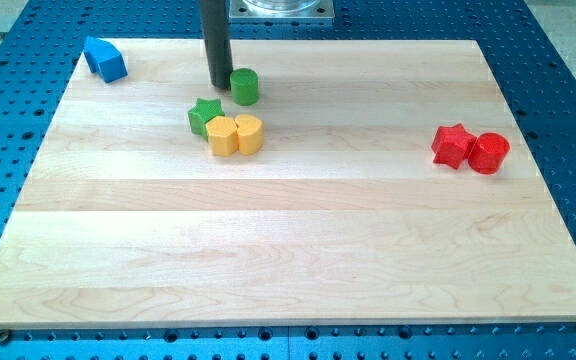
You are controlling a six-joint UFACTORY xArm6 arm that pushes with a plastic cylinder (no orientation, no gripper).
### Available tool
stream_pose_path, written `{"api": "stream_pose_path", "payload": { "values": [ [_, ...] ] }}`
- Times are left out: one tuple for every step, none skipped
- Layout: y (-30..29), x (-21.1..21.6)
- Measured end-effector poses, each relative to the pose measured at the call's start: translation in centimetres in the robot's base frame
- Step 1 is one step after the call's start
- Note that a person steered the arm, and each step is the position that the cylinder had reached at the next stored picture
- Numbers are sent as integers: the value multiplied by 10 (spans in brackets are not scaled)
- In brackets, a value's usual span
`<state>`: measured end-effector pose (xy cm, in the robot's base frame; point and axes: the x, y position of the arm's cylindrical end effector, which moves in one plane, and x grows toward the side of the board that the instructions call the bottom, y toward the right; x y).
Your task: Push green circle into heart
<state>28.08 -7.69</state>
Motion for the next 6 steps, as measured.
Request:
{"api": "stream_pose_path", "payload": {
  "values": [
    [9,43],
    [24,46],
    [55,7],
    [92,13],
    [33,42],
    [10,29]
  ]
}}
